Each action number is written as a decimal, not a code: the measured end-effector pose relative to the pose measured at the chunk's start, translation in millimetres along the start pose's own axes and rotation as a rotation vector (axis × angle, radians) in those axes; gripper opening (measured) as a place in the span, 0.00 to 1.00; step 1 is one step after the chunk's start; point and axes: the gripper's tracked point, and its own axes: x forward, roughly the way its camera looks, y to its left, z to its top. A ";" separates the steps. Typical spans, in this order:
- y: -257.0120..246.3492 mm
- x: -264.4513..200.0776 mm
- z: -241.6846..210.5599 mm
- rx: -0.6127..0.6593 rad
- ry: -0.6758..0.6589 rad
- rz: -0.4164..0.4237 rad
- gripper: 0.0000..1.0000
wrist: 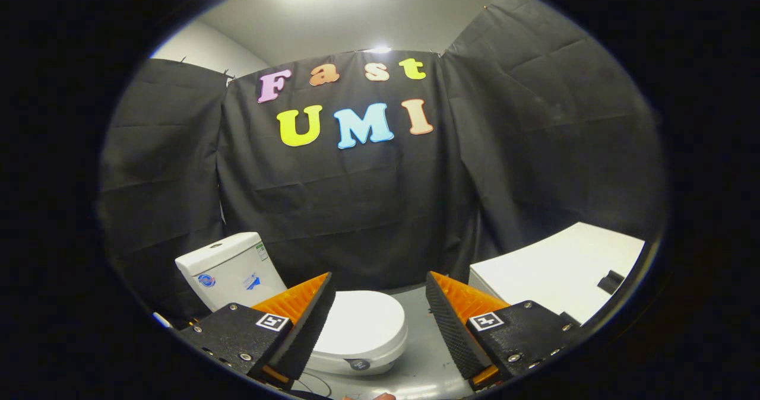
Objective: Open the toilet lid.
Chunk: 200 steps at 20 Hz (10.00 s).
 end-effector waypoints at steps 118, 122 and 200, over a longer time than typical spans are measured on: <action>107.2 90.9 -235.7 0.400 0.398 -0.261 0.00; 123.5 87.9 -215.7 0.339 0.396 -0.252 0.00; 435.2 94.1 -149.6 -0.430 0.251 0.202 0.22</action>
